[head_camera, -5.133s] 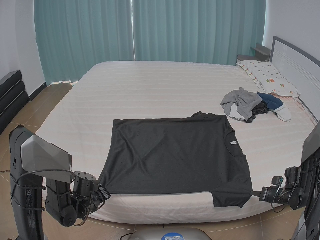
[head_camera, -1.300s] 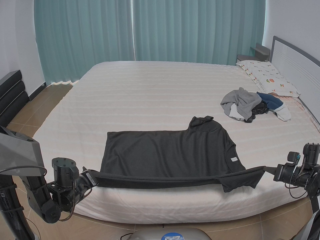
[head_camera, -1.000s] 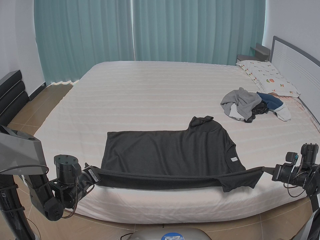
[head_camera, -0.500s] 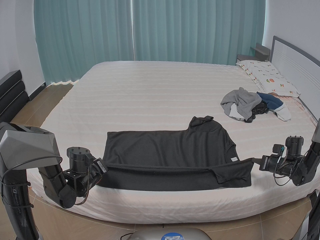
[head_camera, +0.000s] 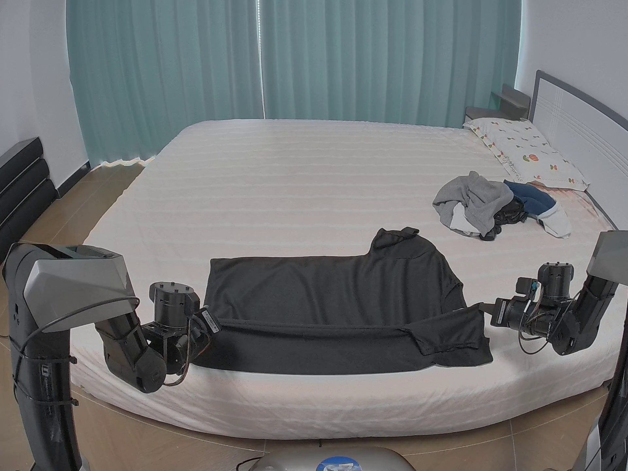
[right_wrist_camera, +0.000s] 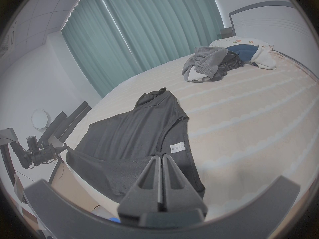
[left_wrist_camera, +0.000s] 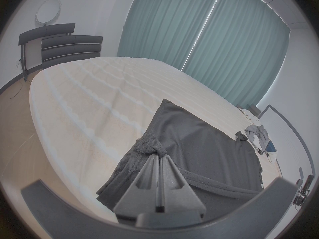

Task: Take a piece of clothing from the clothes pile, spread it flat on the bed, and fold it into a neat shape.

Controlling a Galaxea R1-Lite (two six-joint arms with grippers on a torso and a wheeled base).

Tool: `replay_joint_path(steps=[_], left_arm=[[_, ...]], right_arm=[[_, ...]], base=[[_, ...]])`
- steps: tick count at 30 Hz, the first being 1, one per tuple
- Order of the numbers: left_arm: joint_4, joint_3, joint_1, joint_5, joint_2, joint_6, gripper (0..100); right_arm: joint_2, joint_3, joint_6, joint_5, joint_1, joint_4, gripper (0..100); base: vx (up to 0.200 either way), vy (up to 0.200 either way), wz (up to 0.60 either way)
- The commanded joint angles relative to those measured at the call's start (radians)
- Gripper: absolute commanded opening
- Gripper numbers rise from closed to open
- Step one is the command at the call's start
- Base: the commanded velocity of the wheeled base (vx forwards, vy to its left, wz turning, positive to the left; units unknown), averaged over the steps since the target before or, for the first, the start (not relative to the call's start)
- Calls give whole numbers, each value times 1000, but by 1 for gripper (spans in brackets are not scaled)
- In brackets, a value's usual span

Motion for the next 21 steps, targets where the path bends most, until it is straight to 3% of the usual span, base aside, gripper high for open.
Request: replay_joint_path(steps=[1, 5, 14, 15, 16, 21], left_arm=[[0, -29, 5, 1, 49, 0, 0], [0, -50, 13, 1, 78, -2, 0], [0, -78, 19, 1, 104, -5, 0], [0, -79, 19, 1, 104, -5, 100], [-2, -81, 19, 1, 104, -7, 100], [-2, -76, 25, -1, 92, -11, 100]], right_arm=[[48, -33, 10, -9, 7, 0, 0], [77, -63, 59, -24, 21, -11, 0], [117, -91, 70, -33, 34, -12, 0], [118, -91, 72, -32, 34, -12, 0], [117, -91, 73, -32, 34, -14, 100], [104, -89, 95, -32, 32, -17, 100]], base=[[0, 0, 0], [0, 0, 0], [0, 0, 0], [0, 0, 0], [0, 0, 0], [0, 0, 0]])
